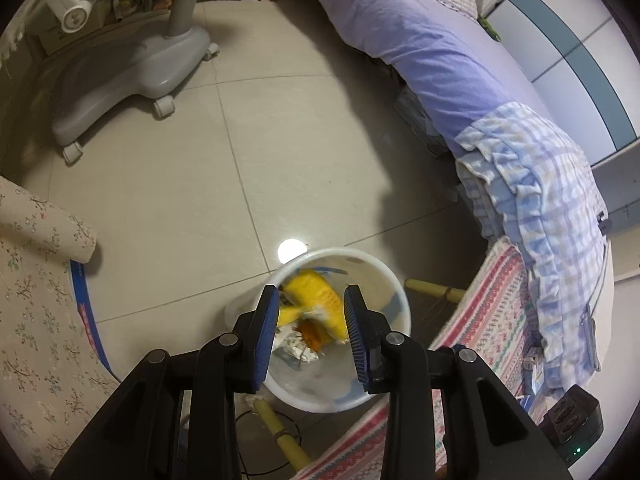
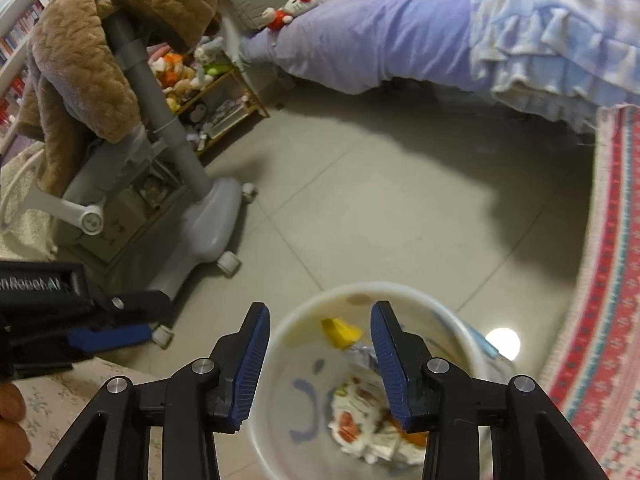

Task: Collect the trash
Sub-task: 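Drop the almond bag into the wastebasket with left tool while right tool drops yellow wrapper in, then grasp a torn blue snack box piece with the left tool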

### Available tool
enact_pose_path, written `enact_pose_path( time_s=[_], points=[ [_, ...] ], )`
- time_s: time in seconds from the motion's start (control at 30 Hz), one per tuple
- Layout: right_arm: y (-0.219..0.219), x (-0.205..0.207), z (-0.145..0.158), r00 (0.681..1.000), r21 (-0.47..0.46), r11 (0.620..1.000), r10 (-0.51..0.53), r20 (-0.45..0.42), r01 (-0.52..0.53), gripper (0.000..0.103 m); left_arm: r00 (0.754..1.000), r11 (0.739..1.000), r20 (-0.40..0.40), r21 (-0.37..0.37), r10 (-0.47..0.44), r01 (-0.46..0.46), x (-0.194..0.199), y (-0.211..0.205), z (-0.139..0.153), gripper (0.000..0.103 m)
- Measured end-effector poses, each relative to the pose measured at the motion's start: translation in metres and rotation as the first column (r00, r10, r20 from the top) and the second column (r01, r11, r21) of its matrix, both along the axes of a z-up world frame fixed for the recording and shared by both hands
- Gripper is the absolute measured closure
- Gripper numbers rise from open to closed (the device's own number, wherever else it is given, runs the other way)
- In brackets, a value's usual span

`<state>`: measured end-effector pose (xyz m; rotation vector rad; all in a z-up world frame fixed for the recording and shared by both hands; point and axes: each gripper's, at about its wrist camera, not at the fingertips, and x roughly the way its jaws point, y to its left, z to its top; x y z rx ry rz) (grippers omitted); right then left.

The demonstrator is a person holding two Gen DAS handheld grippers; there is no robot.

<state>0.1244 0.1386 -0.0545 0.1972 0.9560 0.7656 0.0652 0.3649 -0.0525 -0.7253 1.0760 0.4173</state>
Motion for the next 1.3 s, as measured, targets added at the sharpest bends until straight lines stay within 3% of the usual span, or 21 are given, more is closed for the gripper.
enact_pose_path(
  time_s=[0.33, 0.47, 0.57, 0.67, 0.77, 0.8, 0.9, 1.0, 1.1, 1.27, 1.3],
  points=[
    [-0.094, -0.006, 0.024, 0.994, -0.096, 0.990, -0.106, 0.023, 0.107, 0.056, 0.996, 0.996, 0.020, -0.015, -0.085, 0.085, 0.000, -0.067, 0.019, 0.066],
    [-0.152, -0.012, 0.049, 0.985, -0.149, 0.974, -0.164, 0.057, 0.170, 0.056, 0.989, 0.989, 0.023, 0.031, -0.145, 0.144, -0.003, -0.109, 0.030, 0.064],
    [-0.199, -0.017, 0.072, 0.973, -0.182, 0.958, -0.207, 0.098, 0.223, 0.049, 0.973, 0.971, 0.022, 0.071, -0.230, 0.228, -0.004, -0.148, 0.036, 0.055],
    [-0.258, -0.023, 0.087, 0.947, -0.171, 0.935, -0.290, 0.138, 0.311, 0.044, 0.942, 0.940, 0.009, 0.074, -0.335, 0.333, -0.007, -0.191, 0.039, 0.055],
    [-0.309, -0.021, 0.084, 0.916, -0.122, 0.908, -0.392, 0.087, 0.400, 0.041, 0.893, 0.893, 0.016, 0.027, -0.449, 0.448, -0.016, -0.236, 0.043, 0.055],
    [-0.328, -0.019, 0.081, 0.901, -0.113, 0.894, -0.430, 0.061, 0.434, 0.041, 0.867, 0.868, 0.031, 0.007, -0.497, 0.497, -0.021, -0.252, 0.047, 0.055],
    [-0.365, -0.017, 0.074, 0.872, -0.128, 0.864, -0.489, 0.024, 0.488, 0.041, 0.817, 0.819, 0.063, 0.013, -0.574, 0.574, -0.034, -0.285, 0.057, 0.049],
    [-0.383, -0.019, 0.071, 0.864, -0.140, 0.855, -0.503, 0.013, 0.499, 0.041, 0.793, 0.796, 0.077, 0.006, -0.604, 0.606, -0.037, -0.305, 0.062, 0.048],
    [-0.398, -0.020, 0.067, 0.857, -0.133, 0.850, -0.515, -0.011, 0.510, 0.041, 0.795, 0.795, 0.085, -0.040, -0.601, 0.606, -0.032, -0.311, 0.059, 0.047],
    [-0.418, -0.021, 0.067, 0.849, -0.113, 0.846, -0.528, -0.032, 0.522, 0.041, 0.762, 0.763, 0.049, 0.006, -0.646, 0.647, -0.013, -0.340, 0.049, 0.043],
    [-0.420, -0.021, 0.067, 0.850, -0.109, 0.847, -0.526, -0.033, 0.520, 0.041, 0.740, 0.742, 0.046, 0.038, -0.671, 0.670, -0.005, -0.354, 0.046, 0.042]
  ],
)
